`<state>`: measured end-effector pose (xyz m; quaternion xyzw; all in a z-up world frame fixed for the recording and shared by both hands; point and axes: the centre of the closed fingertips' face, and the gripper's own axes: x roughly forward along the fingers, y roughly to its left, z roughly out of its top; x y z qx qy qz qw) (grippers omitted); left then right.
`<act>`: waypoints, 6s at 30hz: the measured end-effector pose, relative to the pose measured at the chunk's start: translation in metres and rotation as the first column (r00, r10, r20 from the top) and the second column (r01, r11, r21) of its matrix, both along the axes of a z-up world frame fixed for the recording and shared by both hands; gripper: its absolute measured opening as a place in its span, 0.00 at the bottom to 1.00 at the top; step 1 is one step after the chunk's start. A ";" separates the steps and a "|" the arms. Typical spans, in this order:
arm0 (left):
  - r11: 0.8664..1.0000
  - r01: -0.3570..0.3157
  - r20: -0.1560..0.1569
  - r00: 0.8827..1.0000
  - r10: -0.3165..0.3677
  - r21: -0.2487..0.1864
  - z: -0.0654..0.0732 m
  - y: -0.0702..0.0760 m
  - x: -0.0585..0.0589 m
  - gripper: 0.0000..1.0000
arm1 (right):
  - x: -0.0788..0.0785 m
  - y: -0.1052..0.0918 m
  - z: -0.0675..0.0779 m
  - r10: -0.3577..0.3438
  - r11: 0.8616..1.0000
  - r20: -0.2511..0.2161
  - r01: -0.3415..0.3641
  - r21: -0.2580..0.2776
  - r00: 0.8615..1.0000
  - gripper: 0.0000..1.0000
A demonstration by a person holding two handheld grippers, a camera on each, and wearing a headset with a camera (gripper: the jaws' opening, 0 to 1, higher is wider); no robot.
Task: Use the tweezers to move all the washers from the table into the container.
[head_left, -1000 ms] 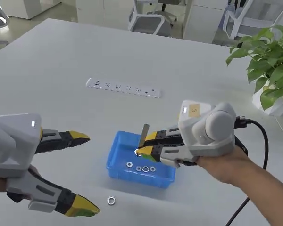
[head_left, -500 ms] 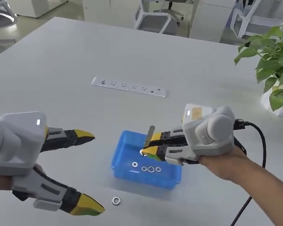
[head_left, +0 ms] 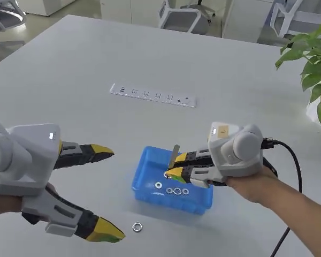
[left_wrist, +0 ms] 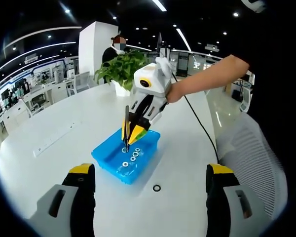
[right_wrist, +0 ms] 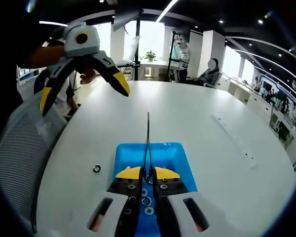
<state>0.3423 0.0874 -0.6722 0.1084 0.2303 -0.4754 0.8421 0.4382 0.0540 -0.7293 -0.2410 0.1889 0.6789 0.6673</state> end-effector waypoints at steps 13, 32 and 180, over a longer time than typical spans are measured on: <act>0.999 0.033 -0.015 0.999 -0.033 0.000 -0.004 -0.009 0.016 0.86 | 0.003 0.001 -0.022 -0.003 1.000 -0.031 0.002 -0.028 1.000 0.08; 0.990 0.134 0.012 0.991 -0.135 0.053 -0.011 -0.032 0.054 0.49 | 0.001 0.004 -0.036 -0.007 0.999 -0.049 0.005 -0.035 0.999 0.08; 0.980 0.174 0.059 0.982 -0.180 0.101 0.017 -0.034 0.013 0.07 | -0.049 -0.105 0.020 -0.353 0.935 -0.011 0.353 0.035 0.936 0.95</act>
